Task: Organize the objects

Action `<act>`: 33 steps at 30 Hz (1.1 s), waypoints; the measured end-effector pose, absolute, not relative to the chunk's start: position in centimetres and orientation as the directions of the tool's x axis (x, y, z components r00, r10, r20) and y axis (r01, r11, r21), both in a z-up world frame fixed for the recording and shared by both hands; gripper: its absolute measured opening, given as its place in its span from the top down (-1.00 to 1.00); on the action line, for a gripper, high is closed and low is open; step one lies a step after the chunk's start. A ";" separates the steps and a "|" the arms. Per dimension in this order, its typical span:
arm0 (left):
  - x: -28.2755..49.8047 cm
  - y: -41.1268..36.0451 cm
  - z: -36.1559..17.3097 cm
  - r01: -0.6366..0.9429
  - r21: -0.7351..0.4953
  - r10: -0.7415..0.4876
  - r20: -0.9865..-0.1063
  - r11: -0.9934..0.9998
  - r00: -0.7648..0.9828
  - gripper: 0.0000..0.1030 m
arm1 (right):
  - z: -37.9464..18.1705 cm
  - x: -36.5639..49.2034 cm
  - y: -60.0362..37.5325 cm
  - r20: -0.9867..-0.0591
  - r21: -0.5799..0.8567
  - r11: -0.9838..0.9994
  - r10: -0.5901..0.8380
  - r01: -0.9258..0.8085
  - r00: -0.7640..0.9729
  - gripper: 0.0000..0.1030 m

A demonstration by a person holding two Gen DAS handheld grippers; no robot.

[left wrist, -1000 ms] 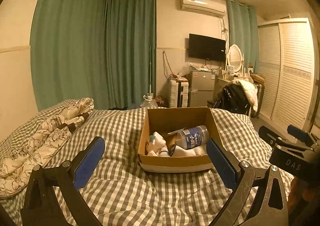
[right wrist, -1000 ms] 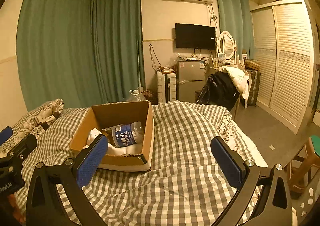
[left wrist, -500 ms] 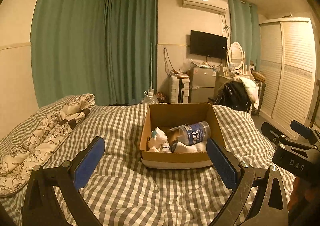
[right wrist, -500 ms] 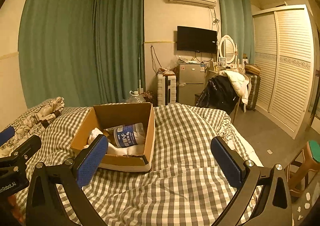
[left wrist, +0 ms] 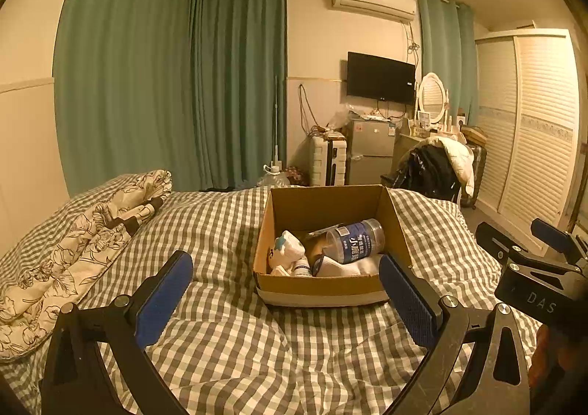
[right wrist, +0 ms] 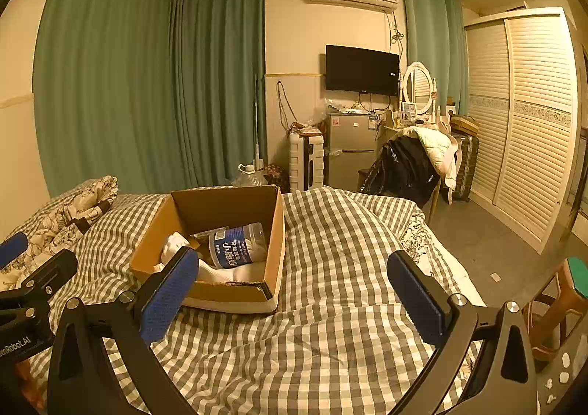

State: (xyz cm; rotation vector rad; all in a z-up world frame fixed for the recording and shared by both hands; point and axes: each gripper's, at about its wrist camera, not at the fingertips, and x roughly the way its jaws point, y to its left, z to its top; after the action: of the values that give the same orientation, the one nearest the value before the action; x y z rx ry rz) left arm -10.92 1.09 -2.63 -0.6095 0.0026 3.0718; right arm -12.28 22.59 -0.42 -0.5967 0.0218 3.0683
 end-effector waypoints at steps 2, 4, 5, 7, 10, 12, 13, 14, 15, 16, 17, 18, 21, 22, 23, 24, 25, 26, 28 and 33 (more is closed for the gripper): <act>-10.9 1.1 -2.6 -0.009 -0.002 0.009 -0.384 -1.000 -0.923 -1.00 | -0.4 -12.3 22.6 -0.376 0.012 -1.000 0.011 -0.017 -0.926 -0.99; -10.9 1.0 -2.7 -0.008 -0.006 0.010 -0.388 -1.000 -0.922 -1.00 | -0.4 -12.2 22.6 -0.376 0.013 -1.000 0.009 -0.015 -0.926 -0.99; -11.0 1.0 -2.7 -0.010 -0.008 0.012 -0.391 -1.000 -0.920 -1.00 | -0.4 -12.2 22.6 -0.376 0.012 -1.000 0.010 -0.016 -0.926 -0.99; -11.0 1.1 -2.7 -0.010 -0.010 0.014 -0.397 -1.000 -0.918 -1.00 | -0.4 -12.2 22.6 -0.377 0.012 -1.000 0.010 -0.016 -0.926 -0.99; -11.0 1.0 -2.8 -0.007 -0.006 0.008 -0.397 -1.000 -0.918 -1.00 | -0.4 -12.2 22.6 -0.377 0.013 -1.000 0.009 -0.016 -0.926 -0.99; -11.0 1.0 -2.8 -0.005 -0.007 0.008 -0.397 -1.000 -0.918 -1.00 | -0.4 -12.2 22.5 -0.377 0.013 -1.000 0.009 -0.015 -0.926 -0.99; -11.0 1.0 -2.8 -0.005 -0.009 0.008 -0.396 -1.000 -0.918 -1.00 | -0.4 -12.2 22.5 -0.377 0.013 -1.000 0.010 -0.015 -0.926 -0.99; -11.0 1.0 -2.8 -0.006 -0.011 0.010 -0.396 -1.000 -0.918 -1.00 | -0.4 -12.2 22.5 -0.377 0.012 -1.000 0.010 -0.016 -0.926 -0.99; -11.0 1.0 -2.8 -0.005 -0.012 0.010 -0.397 -1.000 -0.918 -1.00 | -0.4 -12.2 22.5 -0.378 0.013 -1.000 0.010 -0.016 -0.926 -0.99; -11.0 0.9 -2.8 -0.004 -0.010 0.008 -0.397 -1.000 -0.918 -1.00 | -0.4 -12.2 22.5 -0.378 0.013 -1.000 0.010 -0.016 -0.926 -0.99; -11.0 0.9 -2.8 -0.003 -0.010 0.007 -0.397 -1.000 -0.918 -1.00 | -0.4 -12.1 22.5 -0.378 0.013 -1.000 0.009 -0.015 -0.926 -0.99; -11.0 0.9 -2.8 -0.002 -0.009 0.006 -0.397 -1.000 -0.918 -1.00 | -0.4 -12.1 22.5 -0.378 0.013 -1.000 0.009 -0.015 -0.926 -0.99; -11.0 0.9 -2.8 0.002 -0.012 0.003 -0.397 -1.000 -0.918 -1.00 | -0.4 -12.1 22.5 -0.377 0.011 -1.000 0.008 -0.014 -0.926 -0.99; -11.0 0.8 -2.8 0.002 -0.012 0.003 -0.398 -1.000 -0.917 -1.00 | -0.4 -12.1 22.5 -0.378 0.011 -1.000 0.007 -0.013 -0.926 -0.99; -11.0 0.9 -2.9 0.002 -0.012 0.003 -0.399 -1.000 -0.917 -1.00 | -0.4 -12.1 22.5 -0.379 0.011 -1.000 0.007 -0.012 -0.925 -0.99; -11.0 0.9 -2.9 0.003 -0.010 0.001 -0.399 -1.000 -0.917 -1.00 | -0.4 -12.1 22.5 -0.380 0.011 -1.000 0.007 -0.012 -0.925 -0.99; -11.0 0.9 -2.9 0.005 -0.008 -0.002 -0.400 -1.000 -0.917 -1.00 | -0.5 -12.1 22.4 -0.381 0.010 -1.000 0.007 -0.012 -0.925 -0.99; -11.1 0.9 -2.9 0.007 -0.007 -0.004 -0.400 -1.000 -0.916 -1.00 | -0.5 -12.2 22.4 -0.382 0.010 -1.000 0.006 -0.011 -0.924 -0.99; -11.0 0.9 -3.0 0.007 -0.006 -0.004 -0.402 -1.000 -0.915 -1.00 | -0.5 -12.2 22.2 -0.383 0.010 -1.000 0.005 -0.009 -0.924 -0.99; -11.0 0.9 -3.0 0.007 -0.009 -0.003 -0.402 -1.000 -0.916 -1.00 | -0.6 -12.3 22.1 -0.385 0.010 -1.000 0.004 -0.008 -0.923 -0.99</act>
State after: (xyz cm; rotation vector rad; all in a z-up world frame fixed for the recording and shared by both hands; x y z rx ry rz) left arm -11.02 0.86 -3.00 -0.6462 -0.0162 3.0796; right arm -12.28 22.14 -0.60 -0.6155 0.0175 3.0742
